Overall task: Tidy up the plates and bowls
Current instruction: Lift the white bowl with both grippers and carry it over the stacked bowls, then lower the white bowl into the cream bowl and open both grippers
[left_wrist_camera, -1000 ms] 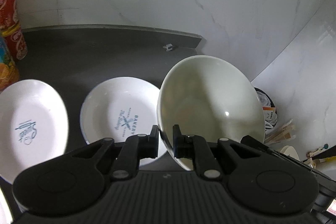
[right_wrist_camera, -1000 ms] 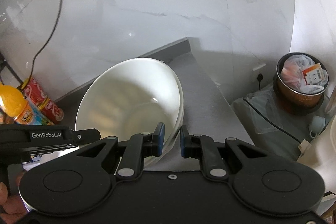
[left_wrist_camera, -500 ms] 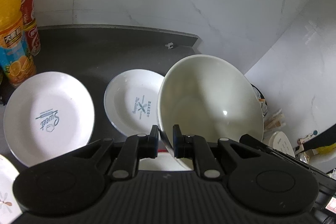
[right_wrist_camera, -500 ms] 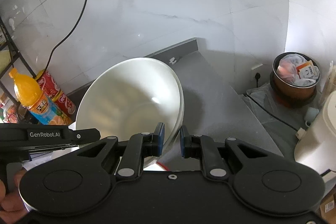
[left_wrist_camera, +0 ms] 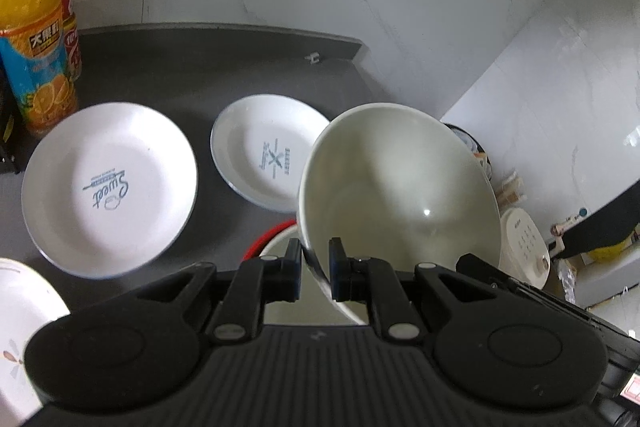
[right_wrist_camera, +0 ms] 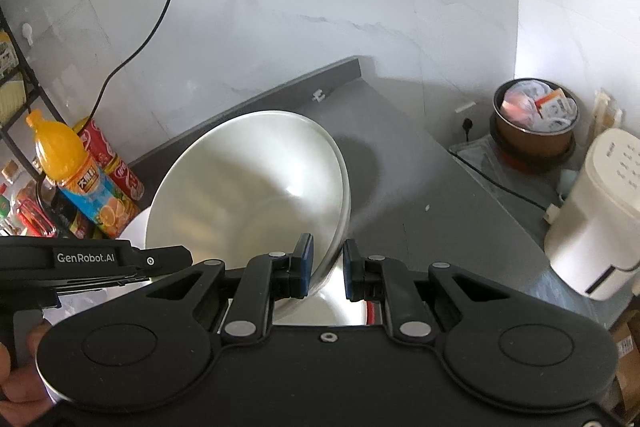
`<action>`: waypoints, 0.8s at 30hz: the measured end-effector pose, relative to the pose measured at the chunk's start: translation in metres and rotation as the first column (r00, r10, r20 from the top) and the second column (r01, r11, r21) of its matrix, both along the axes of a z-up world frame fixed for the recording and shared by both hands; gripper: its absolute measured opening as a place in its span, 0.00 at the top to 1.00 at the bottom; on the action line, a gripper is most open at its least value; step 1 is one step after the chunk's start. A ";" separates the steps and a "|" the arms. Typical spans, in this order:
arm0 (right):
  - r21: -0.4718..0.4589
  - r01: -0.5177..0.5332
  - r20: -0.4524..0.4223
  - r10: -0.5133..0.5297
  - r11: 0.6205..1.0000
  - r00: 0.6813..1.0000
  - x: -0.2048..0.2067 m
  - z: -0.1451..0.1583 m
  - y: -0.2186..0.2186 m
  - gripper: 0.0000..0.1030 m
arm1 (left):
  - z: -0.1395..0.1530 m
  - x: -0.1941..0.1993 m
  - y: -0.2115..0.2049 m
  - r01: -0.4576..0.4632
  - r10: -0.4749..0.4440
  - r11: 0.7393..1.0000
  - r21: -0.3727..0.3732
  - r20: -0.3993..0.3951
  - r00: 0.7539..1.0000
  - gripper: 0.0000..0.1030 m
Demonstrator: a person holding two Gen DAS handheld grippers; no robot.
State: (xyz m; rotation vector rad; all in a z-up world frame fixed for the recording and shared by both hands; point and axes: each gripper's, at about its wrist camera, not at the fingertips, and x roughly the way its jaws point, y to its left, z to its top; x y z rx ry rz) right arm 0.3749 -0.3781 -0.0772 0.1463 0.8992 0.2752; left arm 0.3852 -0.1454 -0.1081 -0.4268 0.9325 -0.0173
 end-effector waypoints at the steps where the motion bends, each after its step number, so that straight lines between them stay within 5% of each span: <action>1: -0.002 0.002 -0.004 -0.002 1.000 1.000 -0.003 -0.001 0.001 0.85 | -0.001 -0.003 0.001 0.003 -0.004 1.000 -0.001 -0.004 1.000 0.89; 24: -0.051 0.003 -0.083 -0.007 0.999 0.996 -0.033 -0.026 0.012 0.85 | -0.045 -0.026 0.002 0.040 -0.039 0.999 0.010 -0.137 0.990 0.89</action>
